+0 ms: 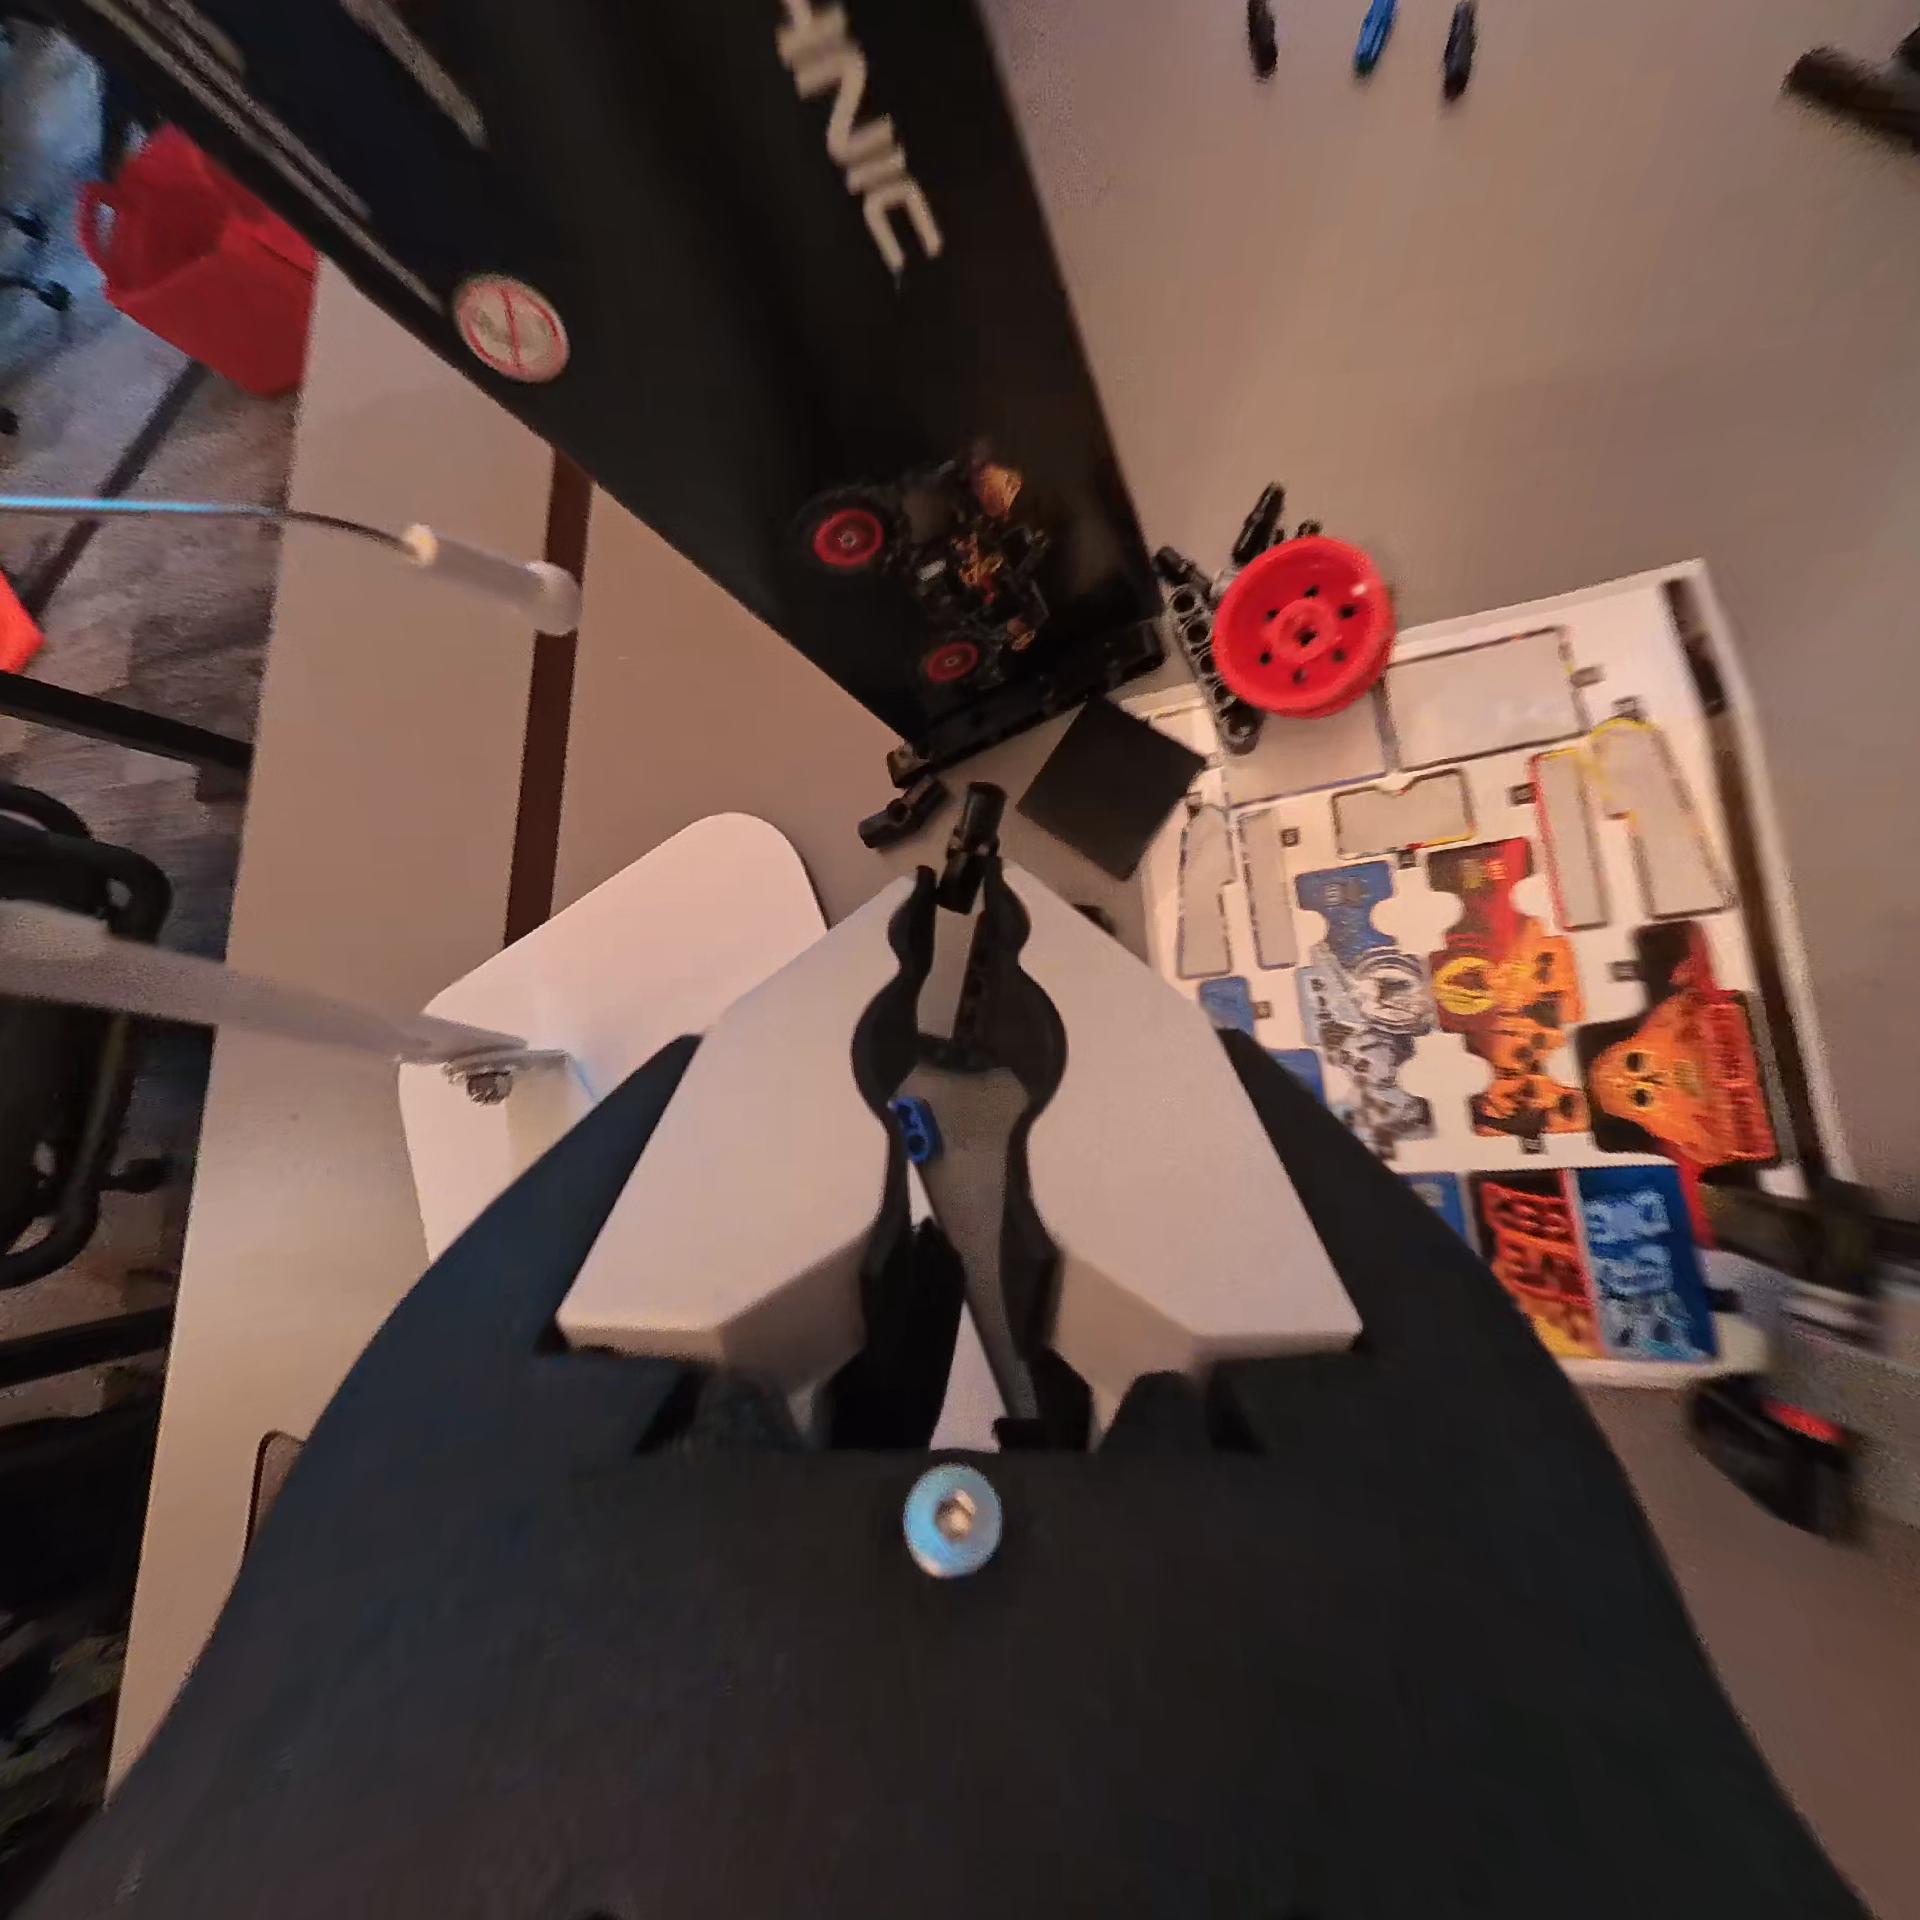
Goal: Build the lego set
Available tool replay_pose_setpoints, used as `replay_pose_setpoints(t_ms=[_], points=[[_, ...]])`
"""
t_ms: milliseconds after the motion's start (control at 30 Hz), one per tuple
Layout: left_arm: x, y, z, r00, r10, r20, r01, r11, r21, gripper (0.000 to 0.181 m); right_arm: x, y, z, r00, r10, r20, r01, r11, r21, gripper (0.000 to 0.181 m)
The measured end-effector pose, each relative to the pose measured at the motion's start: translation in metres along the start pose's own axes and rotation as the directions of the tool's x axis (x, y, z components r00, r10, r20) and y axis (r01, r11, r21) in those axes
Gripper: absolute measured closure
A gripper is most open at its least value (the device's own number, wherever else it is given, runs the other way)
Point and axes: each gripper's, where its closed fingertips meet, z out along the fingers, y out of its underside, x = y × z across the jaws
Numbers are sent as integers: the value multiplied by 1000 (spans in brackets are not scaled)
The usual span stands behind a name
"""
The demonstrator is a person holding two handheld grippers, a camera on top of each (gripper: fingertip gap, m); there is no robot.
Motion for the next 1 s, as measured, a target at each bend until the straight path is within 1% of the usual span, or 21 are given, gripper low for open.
replay_pose_setpoints(t_ms=[167,267,467,567,633,733,833,933,1000], points=[[18,-19,-42,997,1,81,-8,996,86,175,-6,5,7,999,-33,0,32,998,-49,180],[30,-31,-69,988,10,157,-31,990,134,176,-15,4,12,998,-57,15,58,996,-67,181],[58,-41,-108,963,22,267,-65,986,155,176,-28,-4,18,996,-83,36,85,994,-63,181],[74,-45,-118,953,1,304,-56,983,172,175,-37,-5,22,994,-97,56,101,993,-67,181],[80,-44,-123,934,12,357,-71,986,152,176,-45,-6,26,991,-111,71,117,990,-75,181],[91,-43,-126,917,21,399,-79,988,129,176,-53,-7,30,987,-134,84,141,986,-86,181],[101,-46,-129,911,24,412,-89,986,138,176,-58,-8,32,986,-141,92,150,984,-92,181],[103,-45,-129,898,78,433,-131,987,94,176,-62,-5,35,982,-165,93,175,978,-116,181],[104,-47,-129,898,77,434,-131,987,97,176,-65,-4,37,979,-176,98,188,974,-124,181]])
